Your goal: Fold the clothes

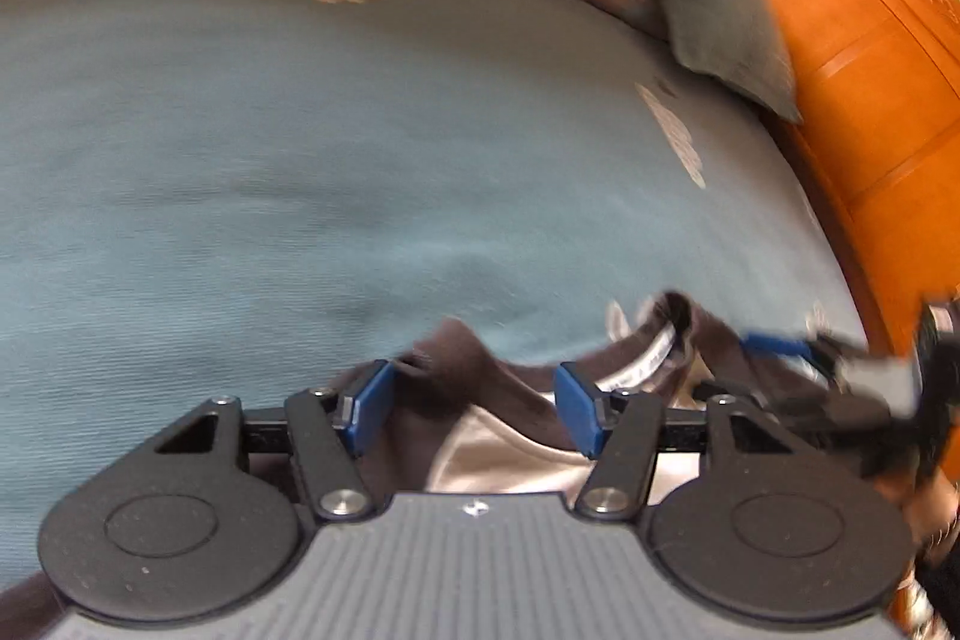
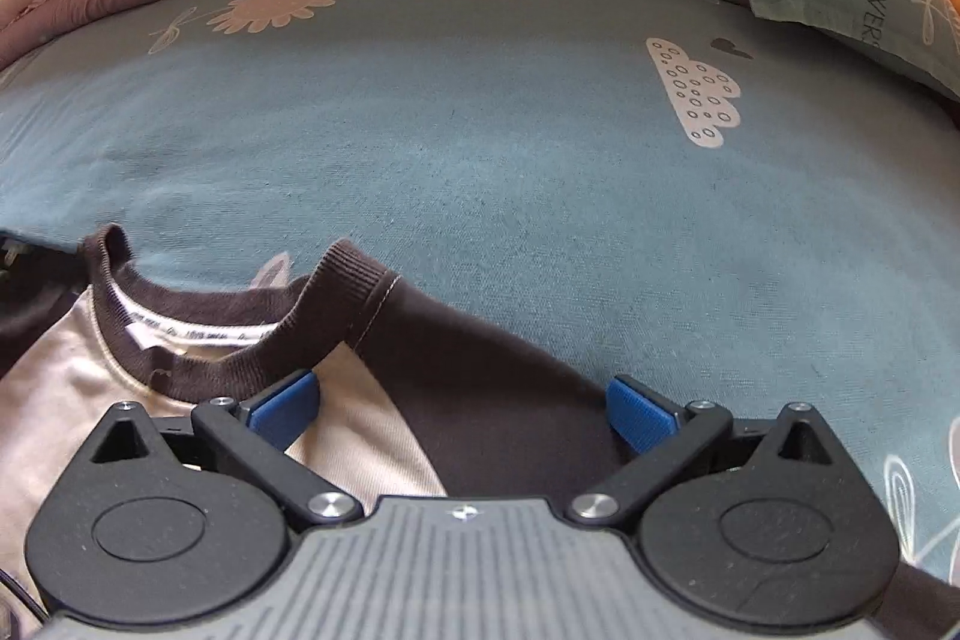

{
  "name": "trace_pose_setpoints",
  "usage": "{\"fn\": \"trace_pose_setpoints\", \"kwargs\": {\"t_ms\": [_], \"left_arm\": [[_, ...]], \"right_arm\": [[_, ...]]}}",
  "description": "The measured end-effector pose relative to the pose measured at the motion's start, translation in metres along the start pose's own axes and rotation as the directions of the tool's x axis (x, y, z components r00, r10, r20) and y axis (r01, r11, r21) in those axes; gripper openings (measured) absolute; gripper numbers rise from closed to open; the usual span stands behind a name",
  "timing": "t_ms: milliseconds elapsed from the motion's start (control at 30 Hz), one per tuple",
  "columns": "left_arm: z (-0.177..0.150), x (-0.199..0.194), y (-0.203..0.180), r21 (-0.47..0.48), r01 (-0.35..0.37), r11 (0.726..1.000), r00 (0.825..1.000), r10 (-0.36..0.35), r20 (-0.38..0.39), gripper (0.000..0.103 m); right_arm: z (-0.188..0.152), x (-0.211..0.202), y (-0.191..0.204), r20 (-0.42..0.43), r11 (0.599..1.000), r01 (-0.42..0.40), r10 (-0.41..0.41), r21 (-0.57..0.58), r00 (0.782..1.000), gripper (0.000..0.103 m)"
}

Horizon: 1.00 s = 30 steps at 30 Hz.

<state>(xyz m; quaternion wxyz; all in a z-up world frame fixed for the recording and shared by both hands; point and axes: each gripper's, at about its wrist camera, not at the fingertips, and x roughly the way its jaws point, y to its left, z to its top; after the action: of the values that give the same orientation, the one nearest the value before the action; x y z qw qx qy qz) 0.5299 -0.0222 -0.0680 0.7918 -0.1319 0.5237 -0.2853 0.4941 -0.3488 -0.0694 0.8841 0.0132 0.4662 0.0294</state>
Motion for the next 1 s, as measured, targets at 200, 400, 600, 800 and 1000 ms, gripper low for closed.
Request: {"fn": "trace_pose_setpoints", "kwargs": {"t_ms": [200,400,600,800,1000], "left_arm": [[-0.023,-0.019,0.004,0.047,0.018,0.999,0.998,-0.016,-0.053,0.066],[-0.023,0.003,0.014,0.067,-0.073,0.995,0.997,0.072,0.012,0.067],[-0.013,-0.025,-0.009,0.13,-0.08,0.988,0.997,0.082,-0.014,0.067],[-0.067,-0.067,-0.041,0.299,-0.089,0.95,0.991,0.113,-0.066,0.069],[-0.156,-0.066,-0.054,0.411,-0.056,0.91,0.98,0.129,-0.153,0.069]], "right_arm": [[-0.025,-0.034,0.006,0.008,0.998,-0.064,0.063,0.03,0.998,0.103],[-0.027,-0.005,0.012,-0.007,0.999,-0.041,0.041,0.015,0.999,0.103],[0.004,-0.008,-0.012,0.019,0.989,-0.018,0.015,0.144,1.0,0.103],[-0.032,-0.065,0.004,-0.007,0.993,-0.115,0.115,0.021,0.993,0.103],[-0.119,-0.093,0.036,-0.109,0.971,-0.185,0.17,-0.15,0.979,0.103]]}}
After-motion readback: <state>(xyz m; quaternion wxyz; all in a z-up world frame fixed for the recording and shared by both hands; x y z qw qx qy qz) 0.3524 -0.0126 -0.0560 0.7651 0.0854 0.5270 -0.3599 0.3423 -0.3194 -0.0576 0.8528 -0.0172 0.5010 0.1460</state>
